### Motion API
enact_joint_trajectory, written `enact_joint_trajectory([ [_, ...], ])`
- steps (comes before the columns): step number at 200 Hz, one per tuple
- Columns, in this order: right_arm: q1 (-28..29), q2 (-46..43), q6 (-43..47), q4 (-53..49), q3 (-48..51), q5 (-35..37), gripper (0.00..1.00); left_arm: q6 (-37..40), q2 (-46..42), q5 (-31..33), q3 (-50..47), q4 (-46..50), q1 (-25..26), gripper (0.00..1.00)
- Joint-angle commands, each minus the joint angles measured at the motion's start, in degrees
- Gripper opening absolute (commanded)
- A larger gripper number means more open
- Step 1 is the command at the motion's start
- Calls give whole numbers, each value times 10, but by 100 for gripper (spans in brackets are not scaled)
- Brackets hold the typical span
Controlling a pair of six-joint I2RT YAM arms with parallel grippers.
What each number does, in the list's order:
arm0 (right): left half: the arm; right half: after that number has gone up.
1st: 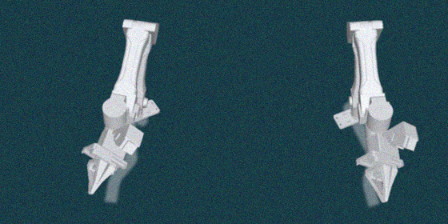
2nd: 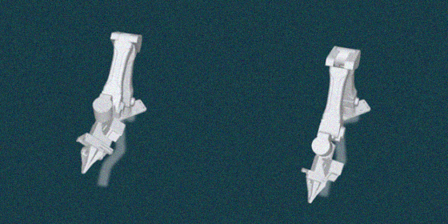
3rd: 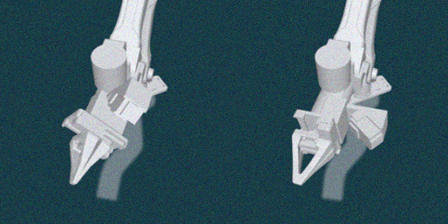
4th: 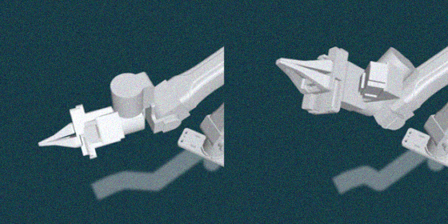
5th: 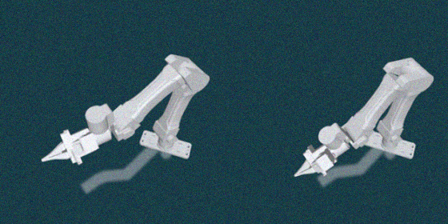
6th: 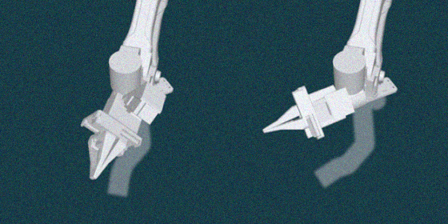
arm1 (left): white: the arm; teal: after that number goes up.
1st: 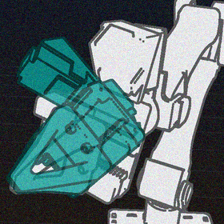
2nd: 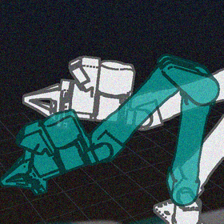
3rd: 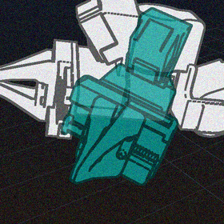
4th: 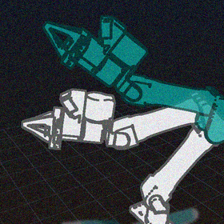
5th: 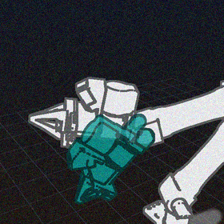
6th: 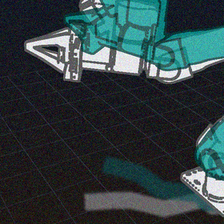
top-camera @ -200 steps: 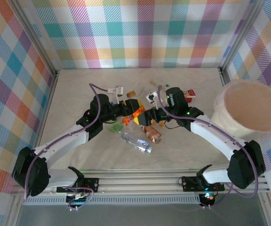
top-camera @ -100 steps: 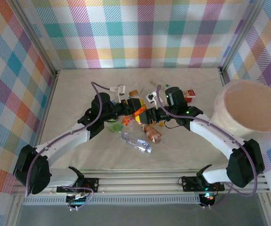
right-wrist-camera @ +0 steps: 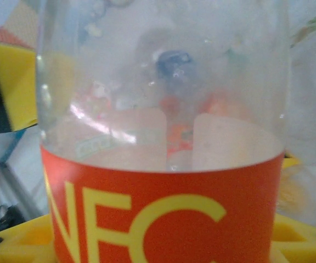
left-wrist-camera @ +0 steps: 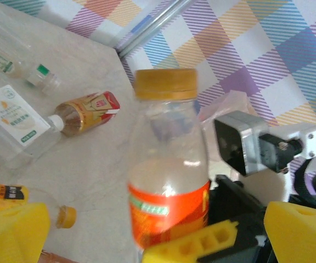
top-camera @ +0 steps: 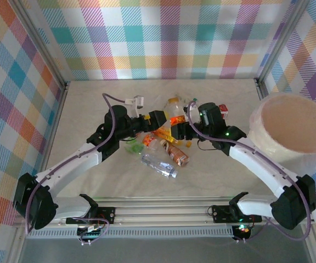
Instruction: Put the plastic bottles in the bin
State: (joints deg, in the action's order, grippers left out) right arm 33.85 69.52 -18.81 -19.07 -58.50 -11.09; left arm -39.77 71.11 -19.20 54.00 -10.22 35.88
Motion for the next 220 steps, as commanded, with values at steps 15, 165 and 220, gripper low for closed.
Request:
enact_joint_trajectory([
  [15, 3, -45, 44, -76, -46, 204, 44, -6, -18, 101, 11, 94, 7, 100],
  [165, -312, -110, 158, -315, -228, 392, 43, -34, 25, 146, 9, 116, 11, 100],
  [220, -466, -106, 168, -340, -183, 354, 43, -12, 15, 156, -18, 100, 11, 100],
])
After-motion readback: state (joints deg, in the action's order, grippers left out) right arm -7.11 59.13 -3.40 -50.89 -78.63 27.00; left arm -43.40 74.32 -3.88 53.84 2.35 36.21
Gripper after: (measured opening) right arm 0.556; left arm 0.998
